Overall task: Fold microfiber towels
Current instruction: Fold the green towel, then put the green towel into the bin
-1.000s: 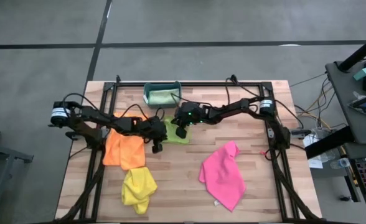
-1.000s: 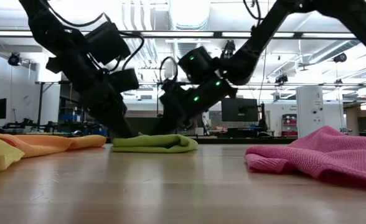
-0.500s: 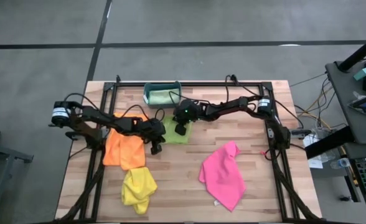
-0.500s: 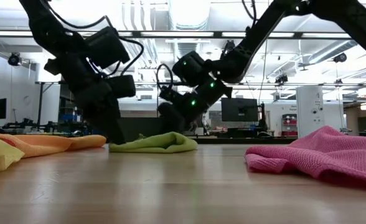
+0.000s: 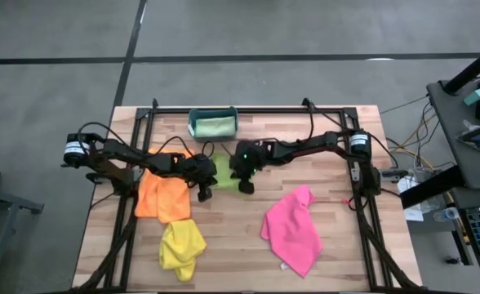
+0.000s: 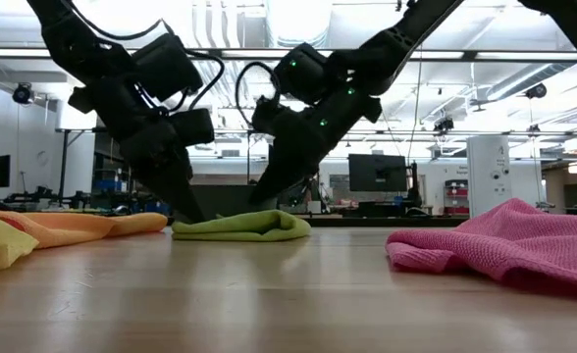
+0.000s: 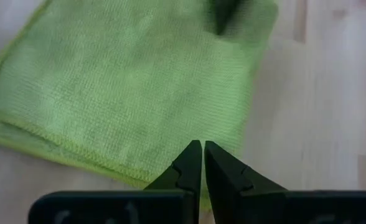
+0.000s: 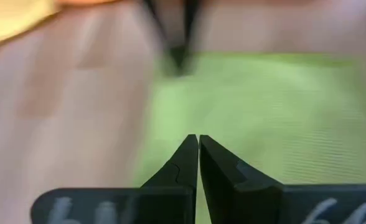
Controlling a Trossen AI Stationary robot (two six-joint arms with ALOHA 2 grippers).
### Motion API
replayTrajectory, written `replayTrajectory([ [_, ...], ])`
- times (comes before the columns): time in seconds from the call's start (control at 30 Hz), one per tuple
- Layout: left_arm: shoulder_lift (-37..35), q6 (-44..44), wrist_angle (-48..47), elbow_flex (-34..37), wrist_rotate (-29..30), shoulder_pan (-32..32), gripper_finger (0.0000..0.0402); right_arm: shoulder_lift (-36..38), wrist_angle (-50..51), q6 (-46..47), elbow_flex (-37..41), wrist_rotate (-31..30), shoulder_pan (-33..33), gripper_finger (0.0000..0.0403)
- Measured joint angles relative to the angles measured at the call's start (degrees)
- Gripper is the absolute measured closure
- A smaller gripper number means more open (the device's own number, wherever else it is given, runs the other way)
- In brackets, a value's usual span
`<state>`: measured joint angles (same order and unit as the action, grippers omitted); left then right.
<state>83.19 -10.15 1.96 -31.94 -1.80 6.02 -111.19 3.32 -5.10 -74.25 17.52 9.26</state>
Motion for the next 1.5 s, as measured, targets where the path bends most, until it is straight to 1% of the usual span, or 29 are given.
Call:
replayTrajectory([
  [0.17, 1.22, 0.0, -0.08, 0.15, 0.56, 0.0, 0.0396, -0.69, -0.06, 0.91, 1.46, 0.49, -2.2, 0.0394],
  [0.33, 3.16, 0.02, 0.04, 0.07, 0.74, 0.0, 0.0396, -0.69, -0.14, 3.91, 4.05, 0.48, -2.39, 0.0394],
  [0.6, 4.29, 0.02, -0.09, -0.13, 1.31, 0.0, 0.0396, -0.4, -0.96, 5.15, 7.34, 0.58, -2.47, 0.0394],
  [0.77, 2.65, -0.01, -0.62, 0.02, 1.49, -0.02, 0.0396, 0.71, 0.54, 5.14, 7.78, 0.52, -2.47, 0.0394],
  [1.0, -2.61, -0.56, -1.71, -0.32, 1.88, 0.02, 0.0396, 6.1, 3.55, 6.75, 8.03, 0.46, -2.48, 0.0394],
  [1.1, -4.8, -4.22, -1.07, -0.35, 2.33, 0.13, 0.0396, 8.13, 4.07, 10.43, 8.05, 0.45, -2.39, 0.0394],
  [1.23, -5.98, -14.62, 0.46, -0.44, 2.32, 1.66, 0.0383, 9.68, 5.19, 20.23, 8.17, 0.24, -2.18, 0.0389],
  [1.3, -5.85, -19.19, 0.52, -0.42, 2.33, 2.05, 0.0365, 10.1, 5.46, 23.6, 8.16, -0.06, -2.12, 0.0379],
  [1.37, -5.13, -22.88, 0.62, -0.42, 2.2, 2.01, 0.034, 10.38, 5.38, 25.91, 8.46, -1.89, -2.12, 0.0362],
  [1.5, -3.36, -31.26, 0.57, -0.35, 2.28, 2.92, 0.0277, 10.97, 5.77, 31.47, 10.41, -6.5, -2.12, 0.0313],
])
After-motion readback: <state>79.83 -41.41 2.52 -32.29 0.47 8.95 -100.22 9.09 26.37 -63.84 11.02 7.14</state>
